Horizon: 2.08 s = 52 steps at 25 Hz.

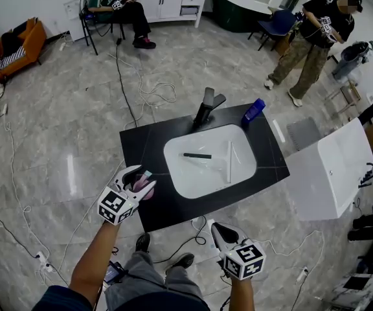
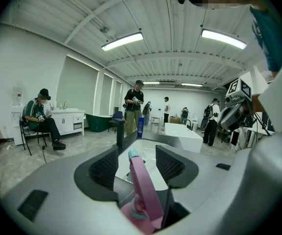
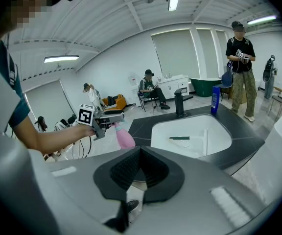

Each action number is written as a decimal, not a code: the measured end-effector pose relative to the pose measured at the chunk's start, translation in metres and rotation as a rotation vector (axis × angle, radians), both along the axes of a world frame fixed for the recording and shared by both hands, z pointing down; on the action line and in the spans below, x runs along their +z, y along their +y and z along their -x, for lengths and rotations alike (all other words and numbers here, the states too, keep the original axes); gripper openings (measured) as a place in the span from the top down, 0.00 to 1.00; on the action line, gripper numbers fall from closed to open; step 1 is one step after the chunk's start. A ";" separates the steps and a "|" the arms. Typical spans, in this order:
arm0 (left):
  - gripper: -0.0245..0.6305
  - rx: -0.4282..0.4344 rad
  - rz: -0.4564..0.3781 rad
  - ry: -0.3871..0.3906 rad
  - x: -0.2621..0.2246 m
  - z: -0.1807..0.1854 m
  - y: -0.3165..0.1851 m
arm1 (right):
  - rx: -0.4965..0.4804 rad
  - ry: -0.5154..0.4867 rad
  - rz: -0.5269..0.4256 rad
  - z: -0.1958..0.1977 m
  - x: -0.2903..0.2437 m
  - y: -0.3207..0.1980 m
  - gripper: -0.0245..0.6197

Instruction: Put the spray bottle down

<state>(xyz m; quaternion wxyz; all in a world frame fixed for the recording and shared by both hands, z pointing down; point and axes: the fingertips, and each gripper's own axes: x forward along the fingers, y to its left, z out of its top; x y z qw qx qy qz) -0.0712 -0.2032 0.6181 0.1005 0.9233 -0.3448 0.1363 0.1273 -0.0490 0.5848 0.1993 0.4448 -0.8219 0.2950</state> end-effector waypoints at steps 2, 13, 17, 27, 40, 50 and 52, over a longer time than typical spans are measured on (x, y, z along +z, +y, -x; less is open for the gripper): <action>0.60 0.004 0.001 -0.002 -0.001 0.000 0.001 | -0.002 -0.001 0.001 0.001 0.000 0.001 0.95; 0.58 -0.009 -0.005 0.003 -0.009 0.008 0.003 | -0.018 -0.013 0.042 0.011 0.010 0.013 0.95; 0.58 -0.006 -0.012 0.006 -0.015 0.006 0.005 | -0.026 -0.024 0.059 0.016 0.014 0.019 0.95; 0.58 -0.008 -0.015 0.035 -0.025 0.005 0.007 | -0.014 -0.038 0.071 0.013 0.019 0.022 0.95; 0.58 0.040 0.015 0.054 -0.017 -0.013 0.017 | 0.018 -0.098 0.135 0.012 0.041 0.035 0.95; 0.58 0.052 0.019 0.064 -0.014 -0.018 0.018 | 0.001 -0.117 0.176 0.025 0.058 0.042 0.95; 0.58 0.053 0.021 0.062 -0.013 -0.020 0.018 | -0.003 -0.123 0.186 0.026 0.061 0.044 0.95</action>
